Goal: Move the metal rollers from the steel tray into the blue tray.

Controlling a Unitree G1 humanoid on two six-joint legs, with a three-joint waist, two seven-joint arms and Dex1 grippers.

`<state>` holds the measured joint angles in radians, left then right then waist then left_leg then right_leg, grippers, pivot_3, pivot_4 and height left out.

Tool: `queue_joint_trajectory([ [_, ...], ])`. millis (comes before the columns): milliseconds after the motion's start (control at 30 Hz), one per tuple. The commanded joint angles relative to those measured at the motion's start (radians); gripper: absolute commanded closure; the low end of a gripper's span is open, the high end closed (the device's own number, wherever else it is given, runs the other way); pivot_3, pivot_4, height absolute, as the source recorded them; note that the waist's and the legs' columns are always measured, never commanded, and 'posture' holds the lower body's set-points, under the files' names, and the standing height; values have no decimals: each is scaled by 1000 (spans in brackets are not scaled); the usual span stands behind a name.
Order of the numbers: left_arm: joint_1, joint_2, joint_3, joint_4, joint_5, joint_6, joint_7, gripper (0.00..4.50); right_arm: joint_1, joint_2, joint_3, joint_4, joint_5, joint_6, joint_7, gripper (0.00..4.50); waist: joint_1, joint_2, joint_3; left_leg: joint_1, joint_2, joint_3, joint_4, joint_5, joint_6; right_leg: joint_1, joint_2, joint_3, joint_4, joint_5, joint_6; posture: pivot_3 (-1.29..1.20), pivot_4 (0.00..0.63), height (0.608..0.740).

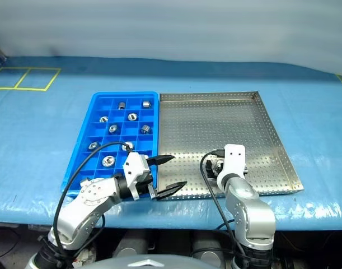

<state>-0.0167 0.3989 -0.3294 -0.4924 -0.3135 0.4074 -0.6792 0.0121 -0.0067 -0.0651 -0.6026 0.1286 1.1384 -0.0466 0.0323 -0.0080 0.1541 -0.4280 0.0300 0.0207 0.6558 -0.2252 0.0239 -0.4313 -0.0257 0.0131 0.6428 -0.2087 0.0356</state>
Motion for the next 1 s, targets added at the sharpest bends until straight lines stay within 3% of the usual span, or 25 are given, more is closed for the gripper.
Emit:
queue_joint_trajectory([
  [33,-4,-5,-9,-10,5,-18,-3,0,27,5,35,-29,4,-12,7,601,0,0,0,0,0,0,0,0,0,0,0,0,0,0,0,142,150,740],
  [267,3,-7,-8,-13,7,-21,6,0,26,-14,95,-89,8,19,22,2796,-1,0,0,0,2,0,0,0,0,0,0,0,0,0,0,158,150,740],
  [600,28,-26,16,-29,17,-38,63,0,-171,-143,179,-173,52,139,127,2786,10,0,0,0,2,0,1,0,0,0,0,0,0,0,1,242,150,740],
  [1000,211,-16,155,-108,94,-147,209,0,-478,-165,330,19,94,35,257,2786,68,-1,1,-1,-1,-1,-1,0,0,-1,0,-1,0,0,0,431,150,740],
])
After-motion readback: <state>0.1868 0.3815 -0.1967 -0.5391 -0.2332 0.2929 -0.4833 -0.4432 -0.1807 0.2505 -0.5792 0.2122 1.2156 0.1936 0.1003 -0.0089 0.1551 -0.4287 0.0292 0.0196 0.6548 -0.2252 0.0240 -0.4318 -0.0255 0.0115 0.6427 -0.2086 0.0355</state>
